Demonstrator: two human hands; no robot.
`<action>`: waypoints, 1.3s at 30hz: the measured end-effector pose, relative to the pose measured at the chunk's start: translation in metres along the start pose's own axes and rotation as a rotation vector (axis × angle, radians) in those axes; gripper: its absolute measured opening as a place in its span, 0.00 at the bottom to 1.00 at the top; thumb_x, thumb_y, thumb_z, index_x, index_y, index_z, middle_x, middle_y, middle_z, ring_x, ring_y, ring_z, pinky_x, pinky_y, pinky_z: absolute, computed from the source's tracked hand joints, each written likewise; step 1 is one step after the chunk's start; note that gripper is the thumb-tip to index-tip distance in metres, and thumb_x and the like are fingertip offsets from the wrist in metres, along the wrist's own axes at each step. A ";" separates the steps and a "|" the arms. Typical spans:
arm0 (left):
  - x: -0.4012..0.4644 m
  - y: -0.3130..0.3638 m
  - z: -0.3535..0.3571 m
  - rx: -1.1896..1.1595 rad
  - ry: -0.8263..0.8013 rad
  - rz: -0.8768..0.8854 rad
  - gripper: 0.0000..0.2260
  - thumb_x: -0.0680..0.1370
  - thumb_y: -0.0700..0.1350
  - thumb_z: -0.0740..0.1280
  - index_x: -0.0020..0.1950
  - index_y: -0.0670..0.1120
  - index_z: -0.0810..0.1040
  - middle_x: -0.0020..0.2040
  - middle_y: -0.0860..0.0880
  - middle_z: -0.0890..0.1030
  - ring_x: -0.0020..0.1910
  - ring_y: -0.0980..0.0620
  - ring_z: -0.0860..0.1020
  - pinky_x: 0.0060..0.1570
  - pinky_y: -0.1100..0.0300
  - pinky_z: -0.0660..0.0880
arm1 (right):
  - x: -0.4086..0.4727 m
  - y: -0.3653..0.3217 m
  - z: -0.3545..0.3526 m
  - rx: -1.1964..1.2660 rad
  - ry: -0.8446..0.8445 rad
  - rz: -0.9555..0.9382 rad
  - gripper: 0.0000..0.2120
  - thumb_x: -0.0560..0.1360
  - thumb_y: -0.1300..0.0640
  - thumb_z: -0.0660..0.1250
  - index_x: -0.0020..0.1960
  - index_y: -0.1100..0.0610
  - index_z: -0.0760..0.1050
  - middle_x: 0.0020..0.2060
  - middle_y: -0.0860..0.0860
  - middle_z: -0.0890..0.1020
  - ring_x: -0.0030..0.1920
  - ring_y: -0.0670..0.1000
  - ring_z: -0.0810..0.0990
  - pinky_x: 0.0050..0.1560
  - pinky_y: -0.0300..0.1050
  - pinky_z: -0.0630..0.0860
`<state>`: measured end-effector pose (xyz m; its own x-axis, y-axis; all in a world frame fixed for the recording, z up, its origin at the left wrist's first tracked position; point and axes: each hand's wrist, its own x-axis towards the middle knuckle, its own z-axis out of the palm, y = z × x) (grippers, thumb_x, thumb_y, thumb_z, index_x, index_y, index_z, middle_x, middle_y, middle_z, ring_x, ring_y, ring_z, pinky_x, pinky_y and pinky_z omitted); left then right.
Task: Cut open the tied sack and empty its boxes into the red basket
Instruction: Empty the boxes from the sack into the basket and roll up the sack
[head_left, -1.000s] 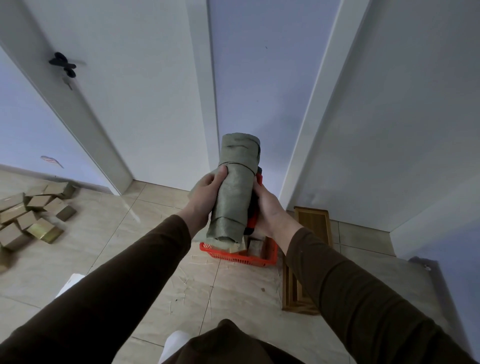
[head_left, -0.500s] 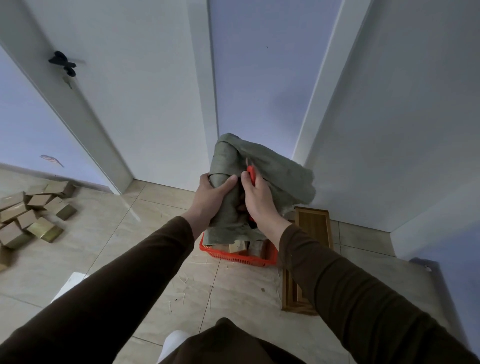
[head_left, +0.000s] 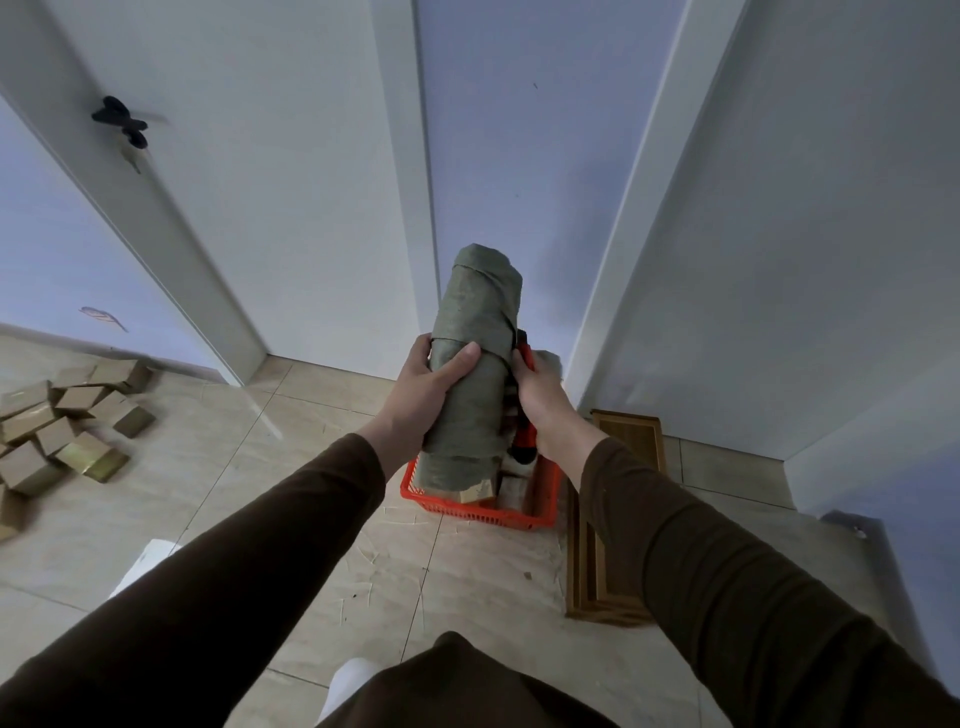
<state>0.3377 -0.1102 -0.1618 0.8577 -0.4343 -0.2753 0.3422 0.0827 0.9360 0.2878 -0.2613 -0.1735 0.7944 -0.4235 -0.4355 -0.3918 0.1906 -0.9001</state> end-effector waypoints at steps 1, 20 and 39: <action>0.001 0.001 0.000 -0.026 -0.038 -0.023 0.26 0.77 0.57 0.76 0.69 0.45 0.76 0.63 0.39 0.85 0.56 0.42 0.87 0.52 0.46 0.85 | -0.001 0.000 -0.001 0.079 -0.047 0.039 0.23 0.86 0.40 0.59 0.75 0.51 0.70 0.66 0.58 0.81 0.65 0.62 0.81 0.66 0.64 0.79; 0.019 0.000 -0.013 0.409 0.234 0.071 0.18 0.81 0.61 0.62 0.62 0.51 0.79 0.55 0.50 0.84 0.56 0.44 0.83 0.54 0.44 0.82 | -0.005 0.006 0.018 0.020 -0.017 -0.189 0.24 0.86 0.43 0.60 0.81 0.47 0.66 0.74 0.50 0.74 0.74 0.54 0.72 0.76 0.59 0.70; 0.011 0.000 -0.007 -0.030 -0.014 0.015 0.21 0.77 0.43 0.78 0.66 0.48 0.73 0.59 0.45 0.84 0.51 0.48 0.88 0.44 0.54 0.85 | 0.012 -0.006 0.025 0.076 0.168 -0.112 0.23 0.86 0.42 0.56 0.80 0.47 0.66 0.70 0.53 0.77 0.68 0.58 0.78 0.67 0.63 0.78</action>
<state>0.3501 -0.1089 -0.1667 0.8578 -0.4449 -0.2576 0.3404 0.1159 0.9331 0.3110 -0.2455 -0.1736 0.7401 -0.5860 -0.3298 -0.2642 0.1976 -0.9440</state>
